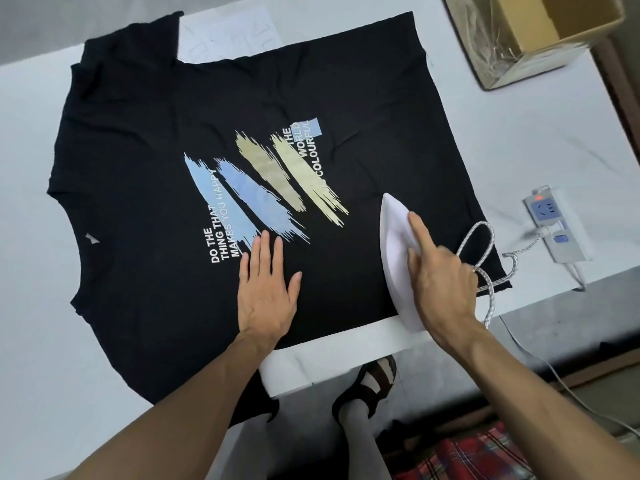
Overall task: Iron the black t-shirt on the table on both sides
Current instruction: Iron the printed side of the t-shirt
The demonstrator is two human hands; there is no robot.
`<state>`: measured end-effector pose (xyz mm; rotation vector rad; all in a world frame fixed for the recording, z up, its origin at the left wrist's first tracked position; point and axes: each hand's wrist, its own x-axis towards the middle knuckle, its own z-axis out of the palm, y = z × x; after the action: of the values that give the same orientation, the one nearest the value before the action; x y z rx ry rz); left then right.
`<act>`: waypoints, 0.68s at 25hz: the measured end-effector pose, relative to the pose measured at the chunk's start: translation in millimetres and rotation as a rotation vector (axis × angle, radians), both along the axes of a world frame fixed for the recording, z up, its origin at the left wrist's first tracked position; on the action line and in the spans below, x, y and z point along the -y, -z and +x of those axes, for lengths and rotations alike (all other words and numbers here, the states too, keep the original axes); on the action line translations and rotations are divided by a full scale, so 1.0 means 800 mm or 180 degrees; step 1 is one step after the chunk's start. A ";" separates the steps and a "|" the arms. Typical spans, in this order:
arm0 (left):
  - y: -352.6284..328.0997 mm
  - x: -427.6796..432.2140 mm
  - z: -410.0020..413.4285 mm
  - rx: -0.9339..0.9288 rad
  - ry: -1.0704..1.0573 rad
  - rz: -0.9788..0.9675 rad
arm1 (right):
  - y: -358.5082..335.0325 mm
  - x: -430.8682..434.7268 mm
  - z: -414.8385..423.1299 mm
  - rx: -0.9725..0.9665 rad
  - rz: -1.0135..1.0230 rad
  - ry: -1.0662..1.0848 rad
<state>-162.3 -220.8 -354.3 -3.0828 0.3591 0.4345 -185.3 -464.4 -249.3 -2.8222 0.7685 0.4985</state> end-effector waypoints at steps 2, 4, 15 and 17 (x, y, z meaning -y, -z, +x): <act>0.000 0.001 0.000 -0.0002 -0.0016 -0.0012 | 0.000 0.004 0.001 -0.0012 -0.0004 -0.0003; 0.001 0.002 -0.001 0.0005 -0.0023 -0.0017 | -0.002 0.001 0.002 0.0003 0.0026 0.0065; 0.001 -0.024 -0.004 0.0057 0.0083 0.0021 | 0.010 -0.040 -0.018 -0.0027 0.0167 -0.0094; -0.001 -0.031 -0.005 0.0068 0.0085 -0.0017 | 0.003 -0.001 -0.017 0.0031 0.0072 0.0030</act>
<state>-166.5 -196.1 -353.8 -3.0813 0.4012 0.4004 -199.1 -463.3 -251.9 -2.7970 0.7690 0.4885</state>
